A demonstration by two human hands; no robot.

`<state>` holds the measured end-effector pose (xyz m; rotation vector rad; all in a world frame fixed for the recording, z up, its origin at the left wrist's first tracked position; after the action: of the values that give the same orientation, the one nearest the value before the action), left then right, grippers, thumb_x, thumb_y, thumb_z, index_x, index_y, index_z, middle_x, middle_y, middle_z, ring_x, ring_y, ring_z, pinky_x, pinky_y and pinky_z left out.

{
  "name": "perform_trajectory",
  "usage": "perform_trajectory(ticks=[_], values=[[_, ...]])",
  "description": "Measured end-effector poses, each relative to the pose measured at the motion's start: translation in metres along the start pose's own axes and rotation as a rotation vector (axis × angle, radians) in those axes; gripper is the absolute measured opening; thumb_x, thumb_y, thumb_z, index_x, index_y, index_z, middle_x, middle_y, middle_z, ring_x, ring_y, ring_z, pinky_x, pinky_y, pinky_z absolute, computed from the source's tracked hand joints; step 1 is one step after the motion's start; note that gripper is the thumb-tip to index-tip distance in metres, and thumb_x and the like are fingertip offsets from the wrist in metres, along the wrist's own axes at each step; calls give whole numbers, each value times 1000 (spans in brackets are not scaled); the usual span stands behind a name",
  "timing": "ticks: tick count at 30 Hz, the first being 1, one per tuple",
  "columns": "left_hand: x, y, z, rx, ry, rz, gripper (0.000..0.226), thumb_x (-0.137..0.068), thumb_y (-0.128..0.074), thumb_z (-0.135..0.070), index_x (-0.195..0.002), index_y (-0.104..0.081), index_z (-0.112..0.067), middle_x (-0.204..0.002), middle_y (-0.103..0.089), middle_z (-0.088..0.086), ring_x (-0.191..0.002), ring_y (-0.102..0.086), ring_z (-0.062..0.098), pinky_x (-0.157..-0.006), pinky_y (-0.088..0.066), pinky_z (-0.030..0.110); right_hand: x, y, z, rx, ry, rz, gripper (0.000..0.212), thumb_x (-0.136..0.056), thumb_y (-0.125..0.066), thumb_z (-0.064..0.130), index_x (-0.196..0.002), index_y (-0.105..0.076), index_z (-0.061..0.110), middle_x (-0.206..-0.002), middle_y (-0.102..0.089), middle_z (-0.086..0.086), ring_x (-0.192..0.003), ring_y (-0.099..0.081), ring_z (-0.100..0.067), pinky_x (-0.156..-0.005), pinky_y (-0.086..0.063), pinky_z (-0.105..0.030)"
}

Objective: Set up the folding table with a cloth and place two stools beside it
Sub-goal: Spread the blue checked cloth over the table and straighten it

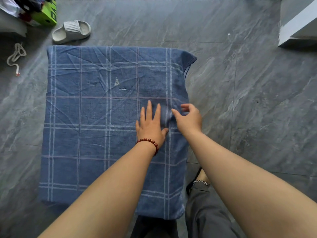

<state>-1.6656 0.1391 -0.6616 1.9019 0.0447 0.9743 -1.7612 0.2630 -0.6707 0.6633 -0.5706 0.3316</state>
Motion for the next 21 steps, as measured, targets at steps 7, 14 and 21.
perform_trajectory(ticks=[7, 14, 21], values=[[5, -23, 8, -130, -58, 178, 92, -86, -52, -55, -143, 18, -39, -151, 33, -1, -142, 18, 27, -114, -12, 50, -1, -4, -31, 10, -196, -22, 13, -90, -60, 25, -81, -56, 16, -78, -59, 3, -78, -56, -18, -69, -35, -22], [16, -36, 4, -264, -199, 224, 102, -84, -61, -47, -141, 23, -41, -148, 36, -4, -142, 20, 25, -114, -11, 53, 4, 6, -53, 64, -311, -60, 16, -90, -58, 27, -77, -54, 18, -73, -55, 5, -58, -48, -10, -56, -32, -24], [23, -28, 21, -368, -203, 194, 123, -76, -70, -47, -139, 32, -22, -150, 34, -7, -143, 18, 18, -113, -11, 55, 19, 8, -36, 157, -120, -57, 25, -89, -58, 33, -105, -55, 14, -121, -51, -5, -103, -55, -23, -80, -41, -27]])
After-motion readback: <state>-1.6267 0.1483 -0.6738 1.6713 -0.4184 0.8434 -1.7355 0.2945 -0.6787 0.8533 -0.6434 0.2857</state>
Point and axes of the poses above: each hand's wrist, its own x-axis away from the middle knuckle, its own y-axis out of the back of the hand, z = x × y, the point moved 10 cm from there along -x, towards the middle knuckle
